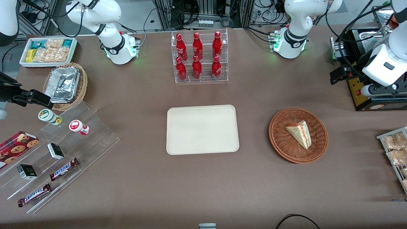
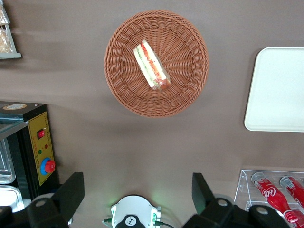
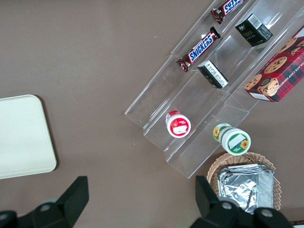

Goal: Place sandwich from basket to tray
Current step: 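Move the left gripper over the wrapped sandwich in the wicker basket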

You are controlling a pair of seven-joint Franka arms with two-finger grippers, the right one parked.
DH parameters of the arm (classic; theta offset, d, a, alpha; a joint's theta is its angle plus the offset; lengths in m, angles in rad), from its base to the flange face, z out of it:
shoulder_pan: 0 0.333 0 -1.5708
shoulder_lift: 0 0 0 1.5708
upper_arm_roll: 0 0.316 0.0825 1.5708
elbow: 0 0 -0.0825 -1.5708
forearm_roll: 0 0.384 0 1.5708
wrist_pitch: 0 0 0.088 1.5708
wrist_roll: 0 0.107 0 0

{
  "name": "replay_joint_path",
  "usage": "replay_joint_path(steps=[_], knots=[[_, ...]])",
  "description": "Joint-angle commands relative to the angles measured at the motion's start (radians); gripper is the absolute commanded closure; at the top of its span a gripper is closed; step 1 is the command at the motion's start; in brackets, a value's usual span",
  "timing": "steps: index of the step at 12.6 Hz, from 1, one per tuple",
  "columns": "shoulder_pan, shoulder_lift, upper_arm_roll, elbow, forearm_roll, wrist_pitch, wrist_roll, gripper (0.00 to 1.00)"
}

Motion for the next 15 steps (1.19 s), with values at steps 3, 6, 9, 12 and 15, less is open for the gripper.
replay_joint_path(steps=[3,6,9,12,15], knots=[[-0.012,-0.008,0.006,-0.036,-0.001,0.039,0.013,0.00],[-0.017,-0.008,0.000,-0.154,0.001,0.172,0.014,0.00],[-0.023,0.002,-0.003,-0.251,0.004,0.257,0.014,0.00],[-0.020,0.002,-0.001,-0.372,0.007,0.413,0.014,0.00],[-0.017,0.014,-0.001,-0.488,0.008,0.575,0.014,0.00]])
